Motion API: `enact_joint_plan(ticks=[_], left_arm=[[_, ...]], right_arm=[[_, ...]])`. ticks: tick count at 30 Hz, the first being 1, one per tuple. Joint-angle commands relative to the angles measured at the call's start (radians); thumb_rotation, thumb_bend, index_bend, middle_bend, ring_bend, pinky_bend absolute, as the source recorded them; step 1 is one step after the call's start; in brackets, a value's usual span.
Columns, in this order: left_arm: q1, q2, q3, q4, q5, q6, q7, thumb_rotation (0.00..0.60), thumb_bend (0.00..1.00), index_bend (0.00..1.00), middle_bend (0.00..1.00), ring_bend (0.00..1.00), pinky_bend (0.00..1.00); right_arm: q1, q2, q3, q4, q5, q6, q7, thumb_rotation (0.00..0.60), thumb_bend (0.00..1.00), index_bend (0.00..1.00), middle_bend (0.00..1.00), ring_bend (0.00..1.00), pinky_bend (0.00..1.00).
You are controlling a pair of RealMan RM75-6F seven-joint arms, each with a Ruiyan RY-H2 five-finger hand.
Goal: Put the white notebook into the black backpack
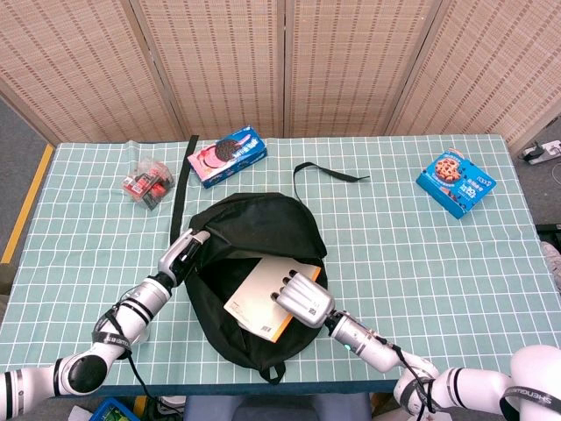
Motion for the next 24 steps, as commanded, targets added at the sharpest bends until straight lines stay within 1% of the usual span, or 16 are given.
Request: enact_joint_plan(ticks=[1,9,11,16,20,24], left_arm=[[0.010,0.006,-0.001,-0.007,0.002,0.013,-0.007,0.083,0.76,0.61,0.21,0.02,0.14],[0.024,0.026,-0.007,-0.033,0.003,0.016,-0.026,0.083,0.76,0.61,0.21,0.02,0.14],[0.025,0.032,-0.004,-0.039,0.005,0.013,-0.026,0.080,0.76,0.61,0.21,0.02,0.14],[0.030,0.043,-0.002,-0.050,0.014,0.000,-0.036,0.064,0.76,0.61,0.21,0.02,0.14],[0.035,0.053,-0.002,-0.050,0.025,-0.011,-0.047,0.045,0.76,0.61,0.21,0.02,0.14],[0.038,0.059,-0.005,-0.049,0.031,-0.021,-0.062,0.030,0.76,0.61,0.21,0.02,0.13]], right_arm=[[-0.025,0.004,0.001,0.007,0.039,0.022,-0.056,0.600,0.30,1.00,0.75,0.60,0.58],[-0.036,-0.027,0.039,0.030,0.128,0.048,-0.165,0.600,0.30,1.00,0.75,0.61,0.59],[-0.040,-0.041,0.042,0.030,0.149,0.055,-0.175,0.600,0.30,1.00,0.76,0.62,0.61],[-0.037,-0.093,0.046,0.077,0.151,0.092,-0.195,0.600,0.30,1.00,0.77,0.64,0.62],[-0.035,-0.144,0.055,0.132,0.134,0.143,-0.179,0.600,0.34,1.00,0.78,0.66,0.66],[-0.024,-0.184,0.054,0.182,0.125,0.157,-0.187,0.600,0.35,1.00,0.79,0.67,0.67]])
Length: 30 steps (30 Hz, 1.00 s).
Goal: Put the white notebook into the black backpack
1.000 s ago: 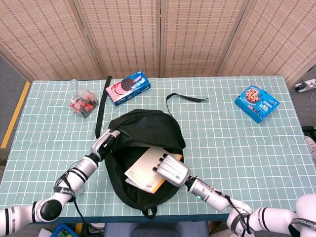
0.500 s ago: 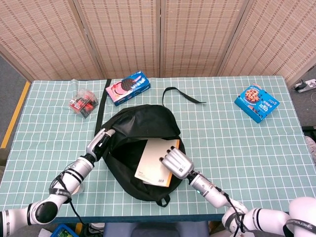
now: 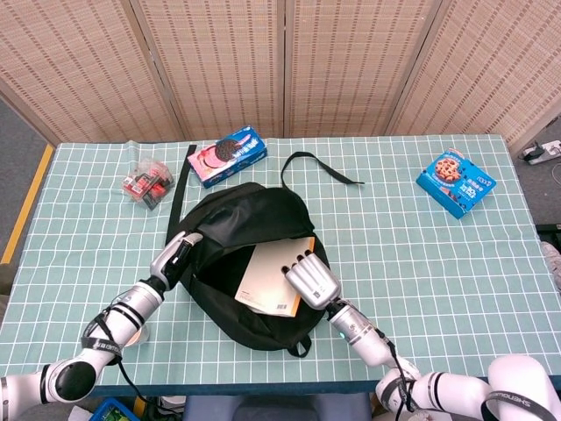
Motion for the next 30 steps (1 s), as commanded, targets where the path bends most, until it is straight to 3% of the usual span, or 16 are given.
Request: enact_joint_plan(ticks=[1,14,22,30], left_arm=[[0.003,0.005,-0.002,0.001,0.007,-0.007,-0.009,0.020,0.76,0.61,0.21,0.02,0.13],[0.025,0.033,-0.016,-0.025,-0.033,-0.008,-0.066,0.001,0.75,0.51,0.20,0.02,0.13],[0.026,0.043,-0.018,-0.048,-0.072,0.041,-0.049,0.000,0.74,0.49,0.18,0.02,0.02],[0.046,0.066,-0.037,-0.051,-0.063,0.022,-0.086,0.000,0.73,0.50,0.18,0.02,0.01]], right_arm=[[0.011,-0.039,0.000,0.046,-0.012,0.017,-0.006,0.600,0.35,1.00,0.79,0.67,0.68],[0.043,-0.176,0.021,0.219,-0.007,0.050,0.077,0.600,0.35,1.00,0.80,0.68,0.69],[0.065,-0.237,0.039,0.293,0.011,0.048,0.123,0.600,0.33,1.00,0.80,0.68,0.69],[0.086,-0.266,0.038,0.364,0.017,0.032,0.155,0.600,0.29,1.00,0.79,0.68,0.69]])
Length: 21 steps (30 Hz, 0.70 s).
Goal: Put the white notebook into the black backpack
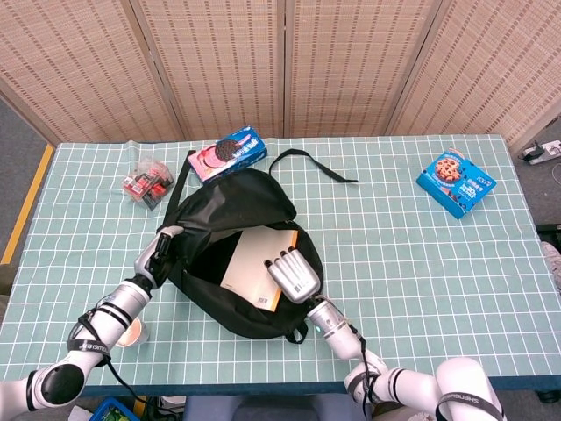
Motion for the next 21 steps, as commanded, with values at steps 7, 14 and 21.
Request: enact_joint_plan(ticks=[7,14,21], left_arm=[[0.025,0.022,-0.015,-0.004,0.026,-0.024,-0.036,0.000,0.73,0.51,0.18,0.01,0.00],[0.039,0.035,-0.024,-0.003,0.036,-0.040,-0.063,0.000,0.73,0.51,0.18,0.00,0.00],[0.053,0.043,-0.033,-0.003,0.049,-0.044,-0.088,0.000,0.73,0.52,0.16,0.00,0.00]], right_arm=[[0.020,-0.036,0.003,0.068,0.011,-0.008,0.009,0.600,0.19,1.00,0.73,0.61,0.69],[0.013,-0.049,0.001,0.087,0.024,0.001,-0.015,0.600,0.01,0.78,0.59,0.49,0.64],[0.002,-0.038,-0.003,0.078,0.028,0.019,-0.055,0.600,0.00,0.43,0.50,0.38,0.53]])
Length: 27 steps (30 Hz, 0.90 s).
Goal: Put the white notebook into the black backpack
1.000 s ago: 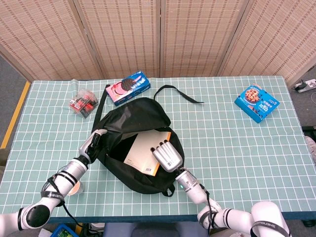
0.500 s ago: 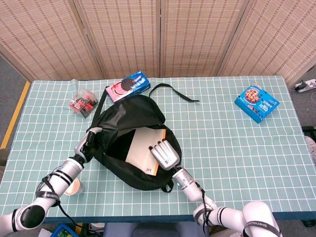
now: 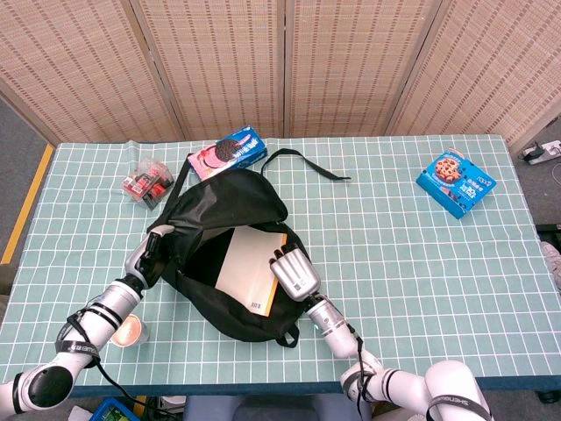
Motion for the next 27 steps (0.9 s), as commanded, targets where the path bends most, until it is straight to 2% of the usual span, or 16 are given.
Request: enact_joint_plan(ticks=[1,4,8,13,18,23,27], left_arm=[[0.011,0.001,-0.010,0.001,0.011,0.004,-0.018,0.000,0.72,0.53,0.16,0.00,0.00],[0.016,-0.003,-0.012,0.010,0.022,0.014,-0.022,0.000,0.71,0.51,0.16,0.00,0.00],[0.018,0.006,-0.008,0.026,0.030,-0.008,-0.028,0.000,0.71,0.51,0.16,0.00,0.00],[0.020,0.011,0.006,0.050,0.056,-0.025,-0.018,0.000,0.70,0.49,0.16,0.00,0.00],[0.022,0.001,0.047,0.067,0.148,0.008,0.059,0.000,0.69,0.43,0.16,0.00,0.00],[0.018,0.015,0.091,0.082,0.282,0.000,0.130,0.000,0.68,0.26,0.15,0.00,0.00],[0.003,0.031,0.129,0.101,0.371,-0.019,0.180,0.000,0.54,0.11,0.14,0.00,0.00]], right_arm=[[-0.010,0.036,-0.008,-0.047,0.000,0.002,0.004,0.600,0.00,0.38,0.48,0.36,0.52],[-0.024,0.091,-0.018,-0.124,-0.005,0.007,0.001,0.600,0.00,0.31,0.40,0.33,0.51],[-0.057,0.211,-0.034,-0.304,-0.010,0.025,-0.018,0.600,0.00,0.28,0.35,0.31,0.49],[-0.102,0.375,-0.054,-0.527,-0.026,0.063,-0.053,0.600,0.00,0.28,0.34,0.31,0.48],[-0.153,0.545,-0.075,-0.712,-0.054,0.118,-0.058,0.600,0.00,0.28,0.34,0.31,0.48],[-0.225,0.688,-0.071,-0.811,-0.056,0.209,-0.037,0.600,0.00,0.28,0.34,0.31,0.48],[-0.269,0.775,-0.062,-0.858,-0.042,0.253,-0.022,0.600,0.00,0.28,0.34,0.31,0.48]])
